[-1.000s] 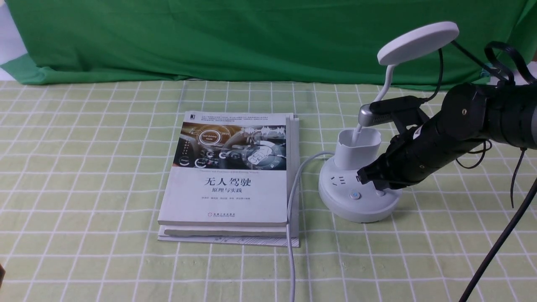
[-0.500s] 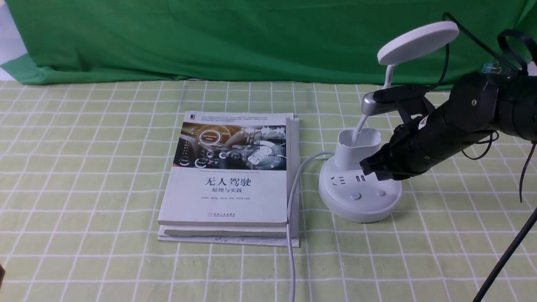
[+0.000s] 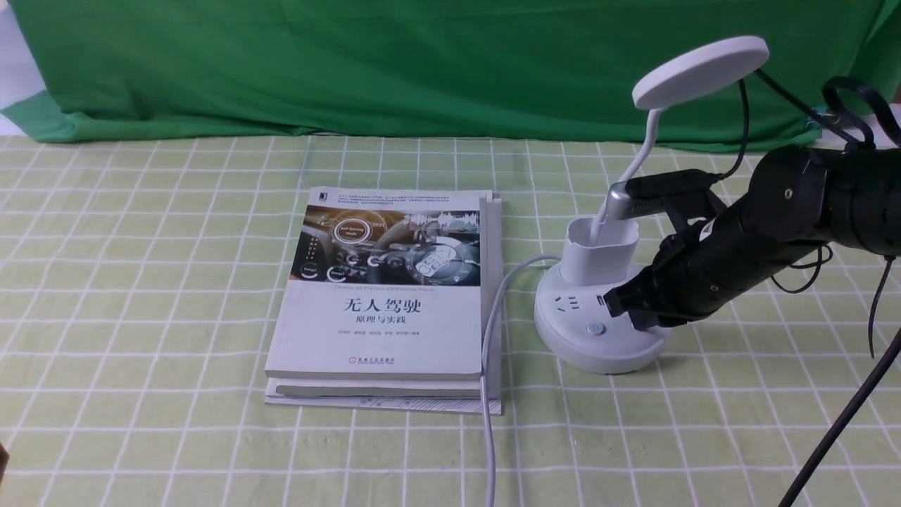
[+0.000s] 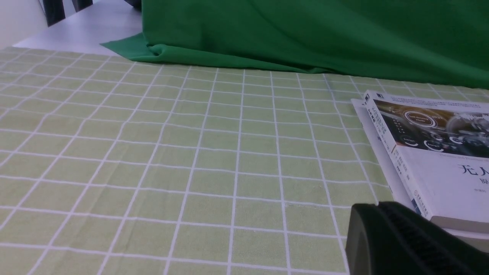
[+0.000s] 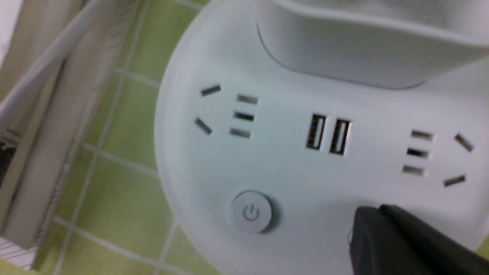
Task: Turn on the table lamp on the green coffee tablecloth with your hand.
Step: 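Press the button on the base of the white desk lamp with the right gripper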
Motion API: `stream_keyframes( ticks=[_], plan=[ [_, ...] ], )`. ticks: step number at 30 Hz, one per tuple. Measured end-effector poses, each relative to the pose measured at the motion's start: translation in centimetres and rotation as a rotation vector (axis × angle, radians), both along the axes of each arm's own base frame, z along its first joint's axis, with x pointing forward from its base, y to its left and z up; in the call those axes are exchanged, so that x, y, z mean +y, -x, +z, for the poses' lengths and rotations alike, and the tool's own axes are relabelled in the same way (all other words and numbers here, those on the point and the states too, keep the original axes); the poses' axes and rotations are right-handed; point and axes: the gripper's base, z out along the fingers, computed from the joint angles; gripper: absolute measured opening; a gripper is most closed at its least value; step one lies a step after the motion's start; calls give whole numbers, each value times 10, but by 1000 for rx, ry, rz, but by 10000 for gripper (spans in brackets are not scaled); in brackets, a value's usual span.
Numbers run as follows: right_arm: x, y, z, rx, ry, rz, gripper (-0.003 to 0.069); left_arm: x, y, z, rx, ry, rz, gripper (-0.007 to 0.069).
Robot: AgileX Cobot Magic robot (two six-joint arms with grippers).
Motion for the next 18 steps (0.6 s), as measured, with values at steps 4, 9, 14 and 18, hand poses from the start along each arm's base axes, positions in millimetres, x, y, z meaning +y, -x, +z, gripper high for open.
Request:
stream_keyframes(
  ticks=[4,9,14,18],
  plan=[
    [0,0,2,-6,-2,1,34,0,0,0,0,0,0,3],
    [-2,5,15,-24,-8,4,34,0,0,0,0,0,0,3],
    [-3,12,34,-46,-20,10,34,0,0,0,0,0,0,3],
    [-4,18,40,-13,-15,20,34,0,0,0,0,0,0,3]
  ],
)
